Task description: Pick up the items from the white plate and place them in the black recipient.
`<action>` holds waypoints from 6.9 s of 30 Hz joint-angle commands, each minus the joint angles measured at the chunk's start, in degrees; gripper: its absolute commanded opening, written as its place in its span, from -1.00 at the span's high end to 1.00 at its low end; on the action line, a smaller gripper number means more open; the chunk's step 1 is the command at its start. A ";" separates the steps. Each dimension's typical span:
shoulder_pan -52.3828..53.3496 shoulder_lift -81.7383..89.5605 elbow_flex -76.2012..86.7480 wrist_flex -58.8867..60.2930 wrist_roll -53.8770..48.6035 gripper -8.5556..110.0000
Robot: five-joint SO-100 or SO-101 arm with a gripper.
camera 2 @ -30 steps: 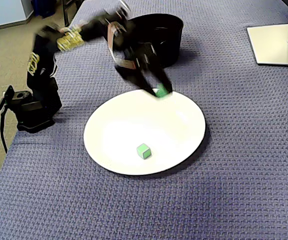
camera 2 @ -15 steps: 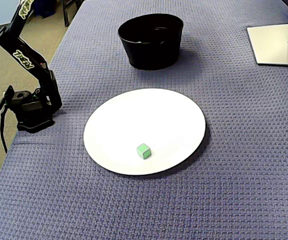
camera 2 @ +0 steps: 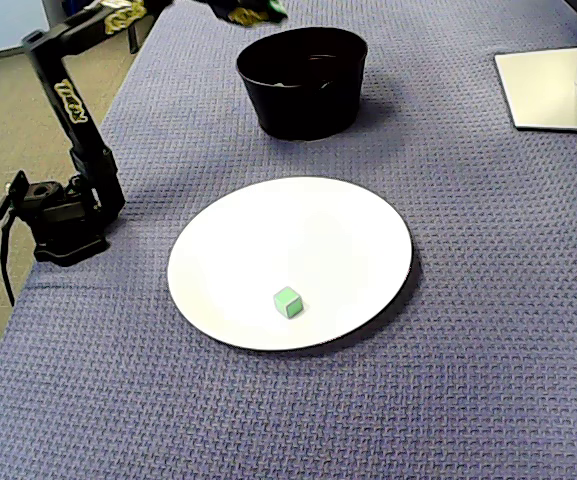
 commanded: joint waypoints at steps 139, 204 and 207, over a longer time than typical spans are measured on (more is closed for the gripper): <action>-1.14 -32.17 -37.00 17.58 44.56 0.32; 33.93 92.81 82.44 58.36 -35.24 0.84; 34.54 92.81 82.44 58.27 -34.37 0.83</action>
